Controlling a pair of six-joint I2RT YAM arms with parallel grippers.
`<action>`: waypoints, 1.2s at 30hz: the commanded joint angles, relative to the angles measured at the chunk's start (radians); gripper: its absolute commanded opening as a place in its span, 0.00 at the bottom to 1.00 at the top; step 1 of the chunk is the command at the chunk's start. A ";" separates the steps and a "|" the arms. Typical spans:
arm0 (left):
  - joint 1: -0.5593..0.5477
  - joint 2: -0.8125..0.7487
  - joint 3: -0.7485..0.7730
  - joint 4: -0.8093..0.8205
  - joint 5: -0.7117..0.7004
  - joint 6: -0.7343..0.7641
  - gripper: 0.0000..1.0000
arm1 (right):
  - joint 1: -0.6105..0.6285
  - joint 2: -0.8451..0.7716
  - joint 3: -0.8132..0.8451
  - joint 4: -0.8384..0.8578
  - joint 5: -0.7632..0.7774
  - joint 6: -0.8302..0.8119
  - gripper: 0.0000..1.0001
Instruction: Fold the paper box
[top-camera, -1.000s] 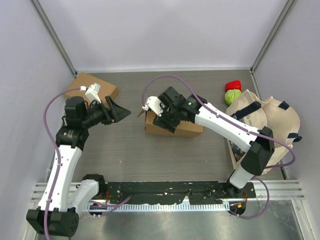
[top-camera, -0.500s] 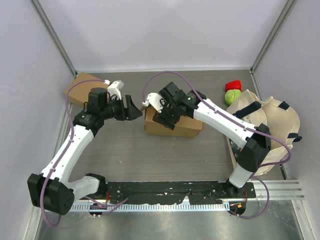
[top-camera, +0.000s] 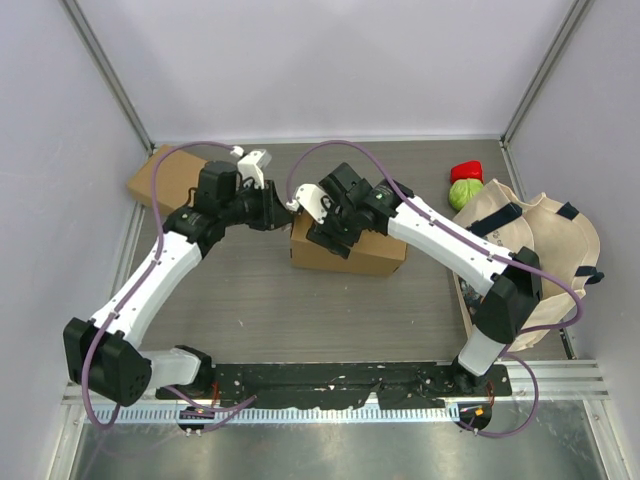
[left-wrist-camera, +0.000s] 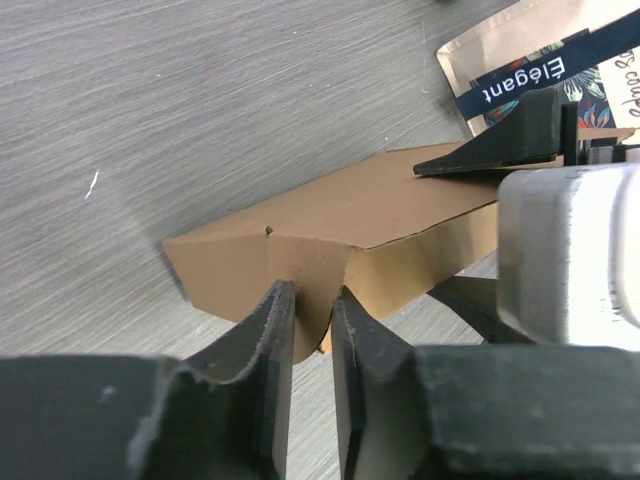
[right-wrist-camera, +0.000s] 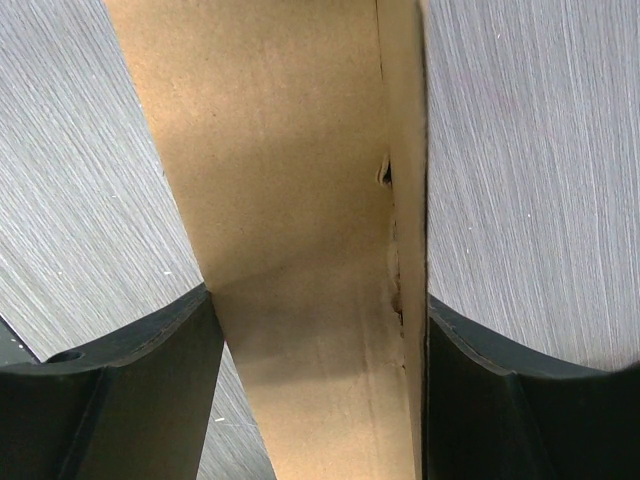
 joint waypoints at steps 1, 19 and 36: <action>-0.029 0.015 0.065 -0.004 -0.023 0.021 0.17 | 0.007 0.023 0.012 -0.012 -0.094 0.069 0.45; -0.076 0.049 0.094 -0.015 -0.045 -0.181 0.00 | 0.008 0.049 0.023 0.021 -0.074 0.092 0.45; -0.121 0.051 -0.002 -0.067 -0.220 -0.048 0.00 | -0.030 0.043 0.021 0.059 -0.078 0.173 0.56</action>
